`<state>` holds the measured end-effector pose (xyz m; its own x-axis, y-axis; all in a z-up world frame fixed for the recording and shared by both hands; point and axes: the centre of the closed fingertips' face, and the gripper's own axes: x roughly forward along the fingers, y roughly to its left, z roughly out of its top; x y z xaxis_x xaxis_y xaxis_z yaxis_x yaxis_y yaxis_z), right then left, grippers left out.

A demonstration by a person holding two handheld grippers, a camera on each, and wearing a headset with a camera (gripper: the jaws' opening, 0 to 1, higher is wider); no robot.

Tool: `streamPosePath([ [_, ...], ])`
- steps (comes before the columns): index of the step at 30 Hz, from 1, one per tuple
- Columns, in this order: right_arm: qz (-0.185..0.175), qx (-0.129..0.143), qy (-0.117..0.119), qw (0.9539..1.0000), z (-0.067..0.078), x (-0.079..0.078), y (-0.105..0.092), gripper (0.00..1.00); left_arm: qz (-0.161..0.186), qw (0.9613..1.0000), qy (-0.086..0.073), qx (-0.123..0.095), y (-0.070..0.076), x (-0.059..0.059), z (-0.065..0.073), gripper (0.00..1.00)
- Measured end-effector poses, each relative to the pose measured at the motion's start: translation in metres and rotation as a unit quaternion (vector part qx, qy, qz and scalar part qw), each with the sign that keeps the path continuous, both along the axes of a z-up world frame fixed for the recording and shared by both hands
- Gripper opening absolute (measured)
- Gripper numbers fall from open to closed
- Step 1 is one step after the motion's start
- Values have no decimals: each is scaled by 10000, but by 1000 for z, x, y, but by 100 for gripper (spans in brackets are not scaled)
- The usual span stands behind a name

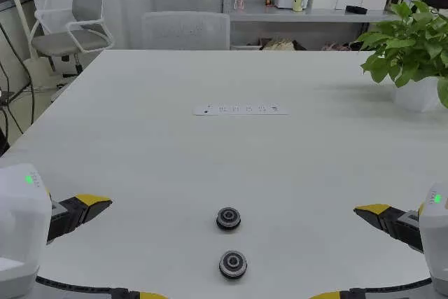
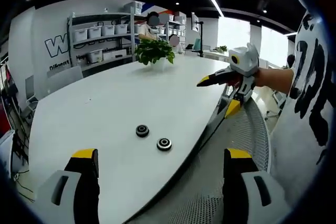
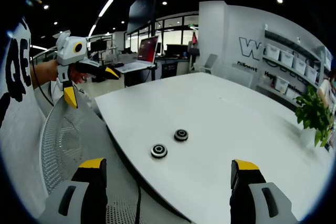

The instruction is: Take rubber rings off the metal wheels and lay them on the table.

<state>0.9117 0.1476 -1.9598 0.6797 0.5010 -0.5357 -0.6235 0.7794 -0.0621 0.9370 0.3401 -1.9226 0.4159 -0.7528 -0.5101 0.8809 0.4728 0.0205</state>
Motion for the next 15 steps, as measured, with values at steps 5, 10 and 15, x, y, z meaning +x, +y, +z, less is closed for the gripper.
streamPosePath([
  [5,21,-42,-14,10000,0,2,-2,97,-11,10000,12,16,-2,2,-1,99],
  [10,32,-58,-25,10000,-1,3,-3,97,-18,10000,21,19,-4,3,-2,99],
  [15,56,-100,40,9999,-5,4,-4,97,-28,10000,44,28,-5,5,-5,99],
])
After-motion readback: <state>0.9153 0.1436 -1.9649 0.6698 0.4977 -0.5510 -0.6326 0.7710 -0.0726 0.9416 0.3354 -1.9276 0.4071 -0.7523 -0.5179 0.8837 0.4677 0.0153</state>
